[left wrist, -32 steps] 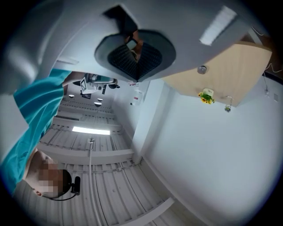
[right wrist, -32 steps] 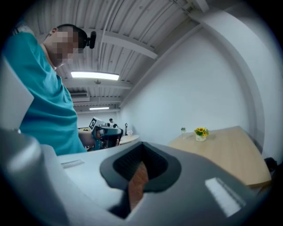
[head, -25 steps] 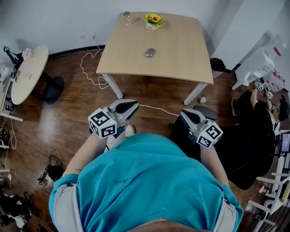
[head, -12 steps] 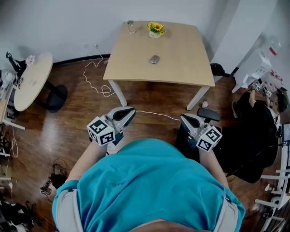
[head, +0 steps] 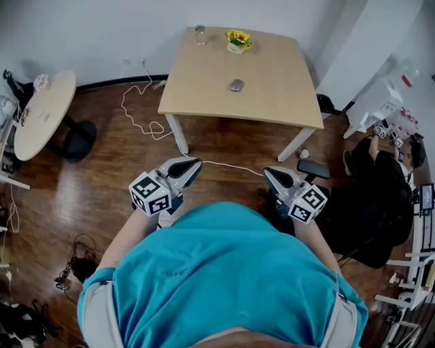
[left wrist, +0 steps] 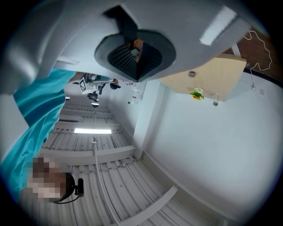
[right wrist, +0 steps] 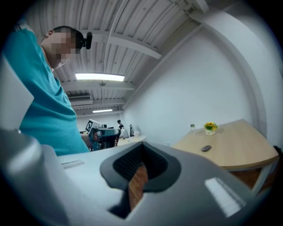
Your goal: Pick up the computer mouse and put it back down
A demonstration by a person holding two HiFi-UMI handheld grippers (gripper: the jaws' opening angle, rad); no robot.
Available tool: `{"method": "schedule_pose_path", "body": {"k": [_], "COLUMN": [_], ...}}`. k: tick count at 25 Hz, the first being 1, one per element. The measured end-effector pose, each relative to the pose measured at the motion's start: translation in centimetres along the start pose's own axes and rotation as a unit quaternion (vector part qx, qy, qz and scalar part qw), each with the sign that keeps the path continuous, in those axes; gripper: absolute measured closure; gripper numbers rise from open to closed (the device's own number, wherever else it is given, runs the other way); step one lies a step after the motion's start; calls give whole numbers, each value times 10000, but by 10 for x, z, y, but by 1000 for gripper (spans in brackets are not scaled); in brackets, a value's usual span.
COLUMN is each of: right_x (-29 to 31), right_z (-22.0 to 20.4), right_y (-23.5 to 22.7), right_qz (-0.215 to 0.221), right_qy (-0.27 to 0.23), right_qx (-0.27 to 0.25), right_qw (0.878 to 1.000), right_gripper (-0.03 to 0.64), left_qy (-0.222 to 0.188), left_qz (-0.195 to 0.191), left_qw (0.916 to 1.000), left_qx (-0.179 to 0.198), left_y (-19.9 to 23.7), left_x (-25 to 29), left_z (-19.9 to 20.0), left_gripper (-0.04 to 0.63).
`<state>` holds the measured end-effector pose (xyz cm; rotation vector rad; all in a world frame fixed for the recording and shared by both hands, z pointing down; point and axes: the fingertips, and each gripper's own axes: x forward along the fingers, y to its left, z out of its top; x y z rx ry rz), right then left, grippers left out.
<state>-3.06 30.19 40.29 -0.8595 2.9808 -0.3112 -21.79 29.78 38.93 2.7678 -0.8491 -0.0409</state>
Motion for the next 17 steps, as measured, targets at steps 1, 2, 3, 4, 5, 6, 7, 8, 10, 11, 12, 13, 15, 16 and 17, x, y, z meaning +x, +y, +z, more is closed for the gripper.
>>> {"method": "schedule_pose_path", "body": {"k": [1,2,3,4,5,6,7,8,10,11,12,13,15,16,17], "right_x": [0,-1,-2,-3,-3,-3,-3,-3,-3,-3,-4,-4,-4,-4,-5], "right_z": [0,0,0,0,-1,-1,-1,-1,-1,0,0,0,-2,-2,-3], "right_y": [0,0,0,0,0,0,0,1,1,0,0,-1,0,0,0], "right_qz": [1,-2,-7,-11,-13,-10,-3,6,20,22,26,34,51,56,60], "right_qy": [13,23,27,28,29,30,32,35,45,51,56,57,67,76,85], "right_qx": [-14,-24,-28,-29,-29,-29,-31,-34,-42,-45,-48,-51,-62,-68,-75], "right_qw": [10000,10000,10000,10000,10000,10000,10000,10000,10000,10000,10000,10000,9999,9999,9999], "right_gripper": [615,615,615,615,615,615,615,615,615,615,615,615,615,615,615], "left_qy": [-18,-29,-30,-25,-17,-14,-11,-8,-21,-35,-44,-43,-27,-21,-17], "left_qz": [-4,-10,-18,-24,-24,-14,-3,5,31,46,53,46,21,15,12], "left_qw": [10000,10000,10000,10000,10000,10000,10000,10000,10000,10000,10000,10000,10000,10000,10000], "left_qx": [4,13,27,44,57,61,63,64,43,24,16,24,51,55,54], "left_y": [-1,-3,-4,-5,-5,-5,-4,-3,-3,-3,-4,-4,-5,-6,-7], "left_x": [0,1,1,1,0,0,-1,-3,-3,-3,-2,-1,-1,0,-1], "left_z": [1,1,1,0,-1,-1,-2,-2,-1,-1,0,-1,-3,-4,-5], "left_gripper": [591,591,591,591,591,591,591,591,591,591,591,591,591,591,591]}}
